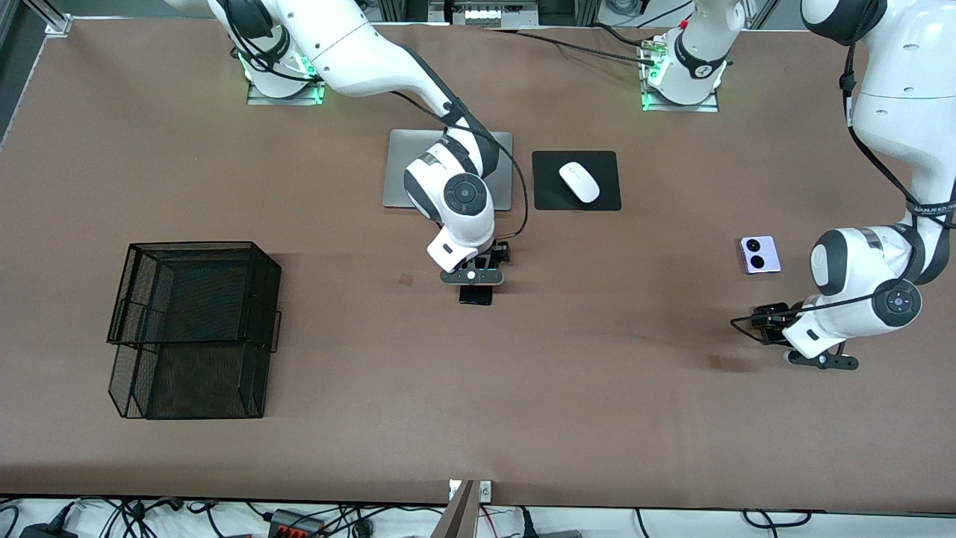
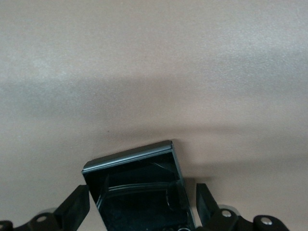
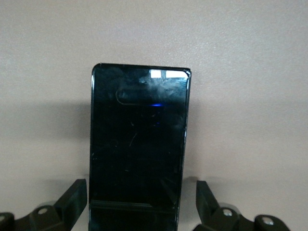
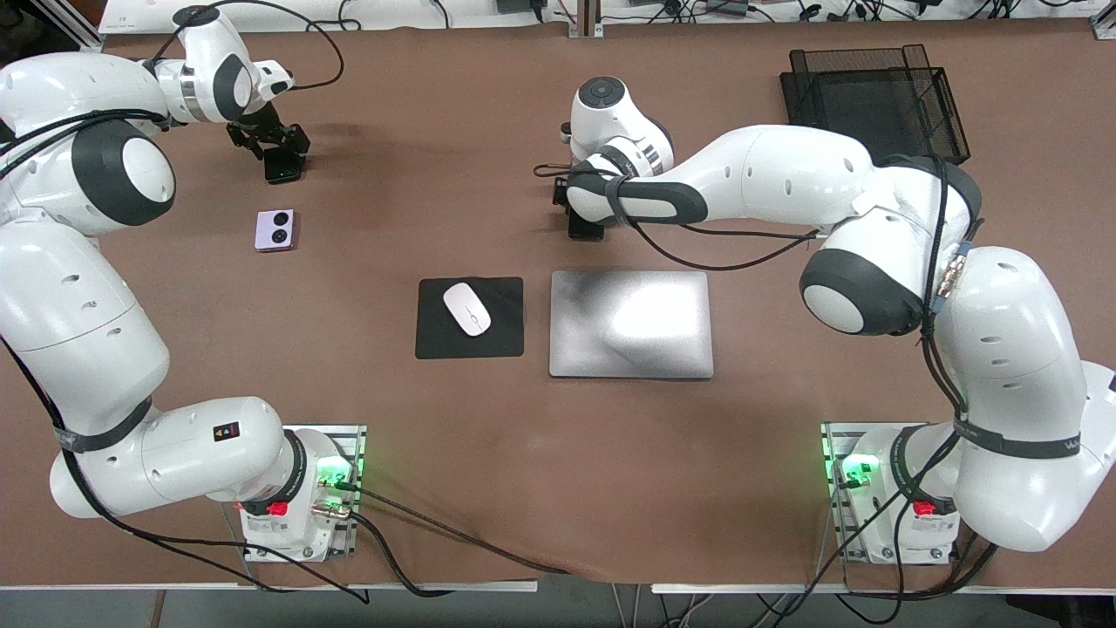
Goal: Place phones with both arms
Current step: 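Grasp the black phone with the right gripper while the left gripper grasps the flip phone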
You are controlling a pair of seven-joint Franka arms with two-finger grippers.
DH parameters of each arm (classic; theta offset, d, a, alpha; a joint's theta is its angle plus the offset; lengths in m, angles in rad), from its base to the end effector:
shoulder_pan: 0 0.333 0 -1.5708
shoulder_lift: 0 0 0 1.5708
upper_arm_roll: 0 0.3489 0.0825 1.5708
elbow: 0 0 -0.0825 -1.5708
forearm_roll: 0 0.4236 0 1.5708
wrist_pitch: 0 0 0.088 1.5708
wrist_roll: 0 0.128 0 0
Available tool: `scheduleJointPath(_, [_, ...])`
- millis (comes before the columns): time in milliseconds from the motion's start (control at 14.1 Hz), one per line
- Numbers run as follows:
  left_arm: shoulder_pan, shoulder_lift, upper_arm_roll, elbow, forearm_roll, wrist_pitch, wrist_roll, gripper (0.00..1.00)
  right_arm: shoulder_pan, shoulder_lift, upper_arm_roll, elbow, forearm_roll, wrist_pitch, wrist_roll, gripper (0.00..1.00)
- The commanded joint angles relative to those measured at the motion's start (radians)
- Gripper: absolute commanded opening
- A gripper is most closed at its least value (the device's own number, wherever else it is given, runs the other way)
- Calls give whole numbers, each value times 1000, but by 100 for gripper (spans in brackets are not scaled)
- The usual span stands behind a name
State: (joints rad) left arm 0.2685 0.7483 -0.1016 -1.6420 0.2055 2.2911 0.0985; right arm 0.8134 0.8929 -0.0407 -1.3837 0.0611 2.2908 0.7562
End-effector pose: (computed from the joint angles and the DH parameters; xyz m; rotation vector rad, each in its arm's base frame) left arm 0.7107 0.1343 0.1455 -3.0719 0.0781 0.1564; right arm 0.5592 0.5571 0.1492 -3.1205 0.0126 -0.0012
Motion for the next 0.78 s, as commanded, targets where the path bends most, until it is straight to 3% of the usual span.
scheduleJointPath(0, [6,-23,-3,-35,26,5,-101,92,12,1,-8,15,-12,-24,28,100])
scheduleJointPath(709, [-2,-15,16,-24,61,-9,-301,91,10,15,-2,15,-3,-13,78,100])
